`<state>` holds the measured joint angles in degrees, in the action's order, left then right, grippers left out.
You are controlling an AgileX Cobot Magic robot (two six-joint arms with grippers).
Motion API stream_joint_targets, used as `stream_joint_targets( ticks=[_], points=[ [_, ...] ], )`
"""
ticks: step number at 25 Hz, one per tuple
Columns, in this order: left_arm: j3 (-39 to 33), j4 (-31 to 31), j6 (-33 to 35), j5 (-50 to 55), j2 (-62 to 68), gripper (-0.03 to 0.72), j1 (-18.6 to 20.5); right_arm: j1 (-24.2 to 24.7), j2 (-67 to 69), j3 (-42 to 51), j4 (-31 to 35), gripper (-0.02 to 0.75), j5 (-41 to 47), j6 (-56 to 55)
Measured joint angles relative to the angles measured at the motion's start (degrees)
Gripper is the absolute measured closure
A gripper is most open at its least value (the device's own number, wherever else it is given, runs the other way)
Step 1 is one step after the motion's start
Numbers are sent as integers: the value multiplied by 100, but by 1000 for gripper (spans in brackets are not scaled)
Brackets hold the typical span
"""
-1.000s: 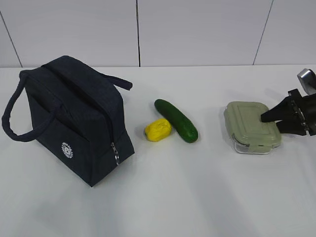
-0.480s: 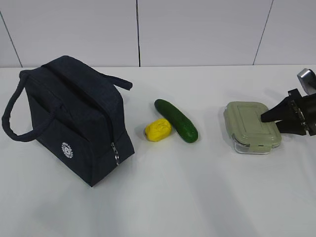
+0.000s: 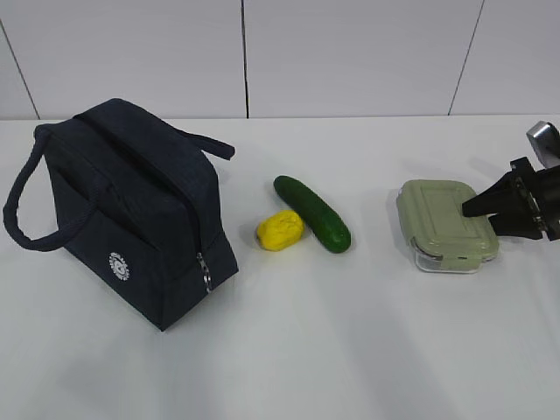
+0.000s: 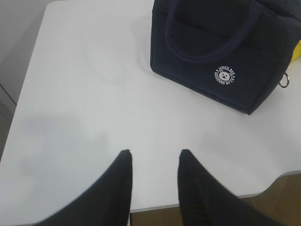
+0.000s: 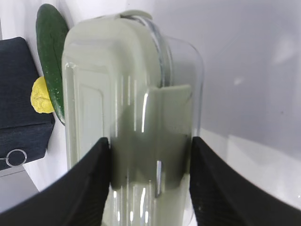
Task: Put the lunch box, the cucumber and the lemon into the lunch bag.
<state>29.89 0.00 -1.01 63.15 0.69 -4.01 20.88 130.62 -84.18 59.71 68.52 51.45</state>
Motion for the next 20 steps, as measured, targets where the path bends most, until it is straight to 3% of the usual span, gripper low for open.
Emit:
stream_joint_targets(
  ticks=[20],
  points=[
    [0, 0, 0, 0, 0, 452, 0, 0, 0, 0, 45, 363, 0, -36]
  ],
)
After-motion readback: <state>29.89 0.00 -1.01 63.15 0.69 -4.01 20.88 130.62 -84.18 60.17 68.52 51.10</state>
